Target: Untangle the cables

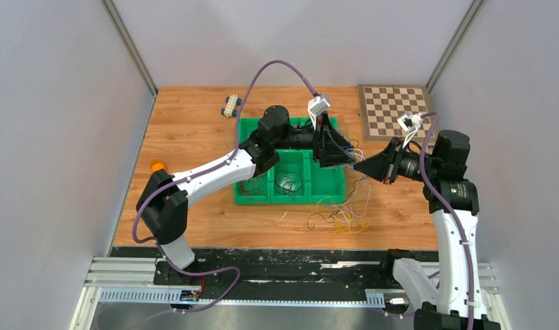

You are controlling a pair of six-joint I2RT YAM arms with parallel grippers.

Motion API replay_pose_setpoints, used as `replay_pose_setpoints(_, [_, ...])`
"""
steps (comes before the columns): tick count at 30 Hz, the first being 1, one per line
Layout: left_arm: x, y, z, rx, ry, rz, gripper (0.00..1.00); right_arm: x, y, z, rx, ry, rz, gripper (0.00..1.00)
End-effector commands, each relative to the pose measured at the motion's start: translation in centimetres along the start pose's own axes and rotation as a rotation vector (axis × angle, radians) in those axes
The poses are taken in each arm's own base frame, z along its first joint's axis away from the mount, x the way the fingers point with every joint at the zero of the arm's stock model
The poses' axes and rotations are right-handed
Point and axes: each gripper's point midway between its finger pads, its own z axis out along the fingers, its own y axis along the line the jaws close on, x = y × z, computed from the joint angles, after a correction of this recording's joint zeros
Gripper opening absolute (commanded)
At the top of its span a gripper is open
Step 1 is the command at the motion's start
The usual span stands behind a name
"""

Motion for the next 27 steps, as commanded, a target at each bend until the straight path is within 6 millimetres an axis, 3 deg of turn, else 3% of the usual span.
replay_pose_setpoints(1, [-3.6, -3.2, 0.1, 0.127, -0.092, 0.038, 0.74, -0.2, -0.6, 0.4, 0.050, -0.014, -0.061, 0.04])
replay_pose_setpoints(5, [-3.9, -2.9, 0.8, 0.140, -0.090, 0.007, 0.52, -0.7, 0.0, 0.7, 0.034, -0.016, -0.098, 0.08])
replay_pose_setpoints(6, [-3.6, -2.6, 0.9, 0.134, -0.083, -0.007, 0.36, -0.8, 0.2, 0.7, 0.025, -0.018, -0.113, 0.10])
replay_pose_setpoints(7, [-3.6, -2.3, 1.0, 0.128, -0.081, -0.012, 0.28, -1.0, 0.4, 0.6, 0.020, -0.020, -0.124, 0.11])
replay_pose_setpoints(8, [-3.6, -2.2, 0.9, 0.126, -0.077, -0.018, 0.10, -1.2, 0.6, 0.5, 0.017, -0.023, -0.136, 0.14])
replay_pose_setpoints(10, [-3.8, -2.1, 0.4, 0.128, -0.077, -0.015, 0.01, -1.4, 1.2, 0.2, 0.018, -0.015, -0.171, 0.25])
replay_pose_setpoints(16, [-3.6, -2.8, -1.9, 0.176, -0.039, 0.004, 0.00, -1.8, 1.9, -0.7, 0.030, 0.031, -0.248, 0.56])
replay_pose_setpoints(27, [-4.3, -4.7, -1.5, 0.296, 0.000, 0.020, 0.00, -1.5, -0.5, 1.2, -0.028, 0.052, -0.228, 0.54])
